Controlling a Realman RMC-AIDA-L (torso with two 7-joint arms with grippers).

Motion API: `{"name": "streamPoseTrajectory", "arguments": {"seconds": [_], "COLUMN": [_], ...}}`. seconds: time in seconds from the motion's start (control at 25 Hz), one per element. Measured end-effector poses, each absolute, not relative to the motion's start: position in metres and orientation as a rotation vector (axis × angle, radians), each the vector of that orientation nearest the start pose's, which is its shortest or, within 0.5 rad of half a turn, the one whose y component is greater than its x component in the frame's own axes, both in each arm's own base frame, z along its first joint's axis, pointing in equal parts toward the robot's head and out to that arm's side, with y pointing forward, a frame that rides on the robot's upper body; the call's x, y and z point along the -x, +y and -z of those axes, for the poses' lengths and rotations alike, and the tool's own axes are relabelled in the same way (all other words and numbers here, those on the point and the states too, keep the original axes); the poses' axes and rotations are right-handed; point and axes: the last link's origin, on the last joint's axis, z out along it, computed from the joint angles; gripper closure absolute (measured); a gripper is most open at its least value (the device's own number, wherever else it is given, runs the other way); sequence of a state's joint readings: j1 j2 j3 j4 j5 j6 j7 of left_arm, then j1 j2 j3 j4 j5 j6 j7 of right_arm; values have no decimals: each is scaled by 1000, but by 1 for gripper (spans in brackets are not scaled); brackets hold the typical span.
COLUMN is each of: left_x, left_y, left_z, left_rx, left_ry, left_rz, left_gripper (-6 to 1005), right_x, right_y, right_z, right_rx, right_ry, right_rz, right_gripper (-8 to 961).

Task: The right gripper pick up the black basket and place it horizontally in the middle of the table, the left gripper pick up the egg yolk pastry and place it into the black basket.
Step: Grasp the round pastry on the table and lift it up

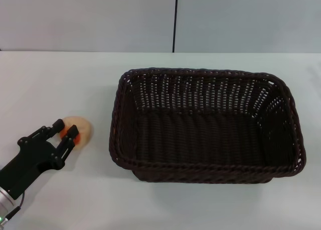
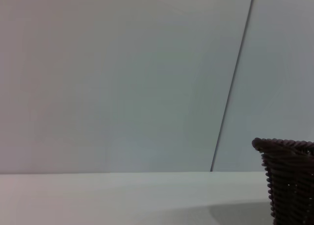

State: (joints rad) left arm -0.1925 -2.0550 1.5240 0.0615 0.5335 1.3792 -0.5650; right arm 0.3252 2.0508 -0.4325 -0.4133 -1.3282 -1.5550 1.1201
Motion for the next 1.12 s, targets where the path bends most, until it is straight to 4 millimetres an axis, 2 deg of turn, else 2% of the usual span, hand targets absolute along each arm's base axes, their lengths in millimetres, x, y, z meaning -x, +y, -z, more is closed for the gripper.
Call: {"name": "streamPoseTrajectory", "arguments": {"seconds": [0.36,0.56,1.12], "left_x": [364,364,358], "left_y": [214,213,213], "left_z": [45,45,39], "left_rx": [2037,2041,2013], "left_ry": [-748,-750,-733], "left_rz": [787,785,854], "left_gripper": [789,971,982], "right_x": [-333,-333,-333], "right_y": [296,295,295], "right_z": [-80,-79,-74], "right_rx": [1760,1758,1755], "right_ry": [674,676,700], "right_rz": [-1233,-1233,-1243], "right_gripper": [548,548,549]}}
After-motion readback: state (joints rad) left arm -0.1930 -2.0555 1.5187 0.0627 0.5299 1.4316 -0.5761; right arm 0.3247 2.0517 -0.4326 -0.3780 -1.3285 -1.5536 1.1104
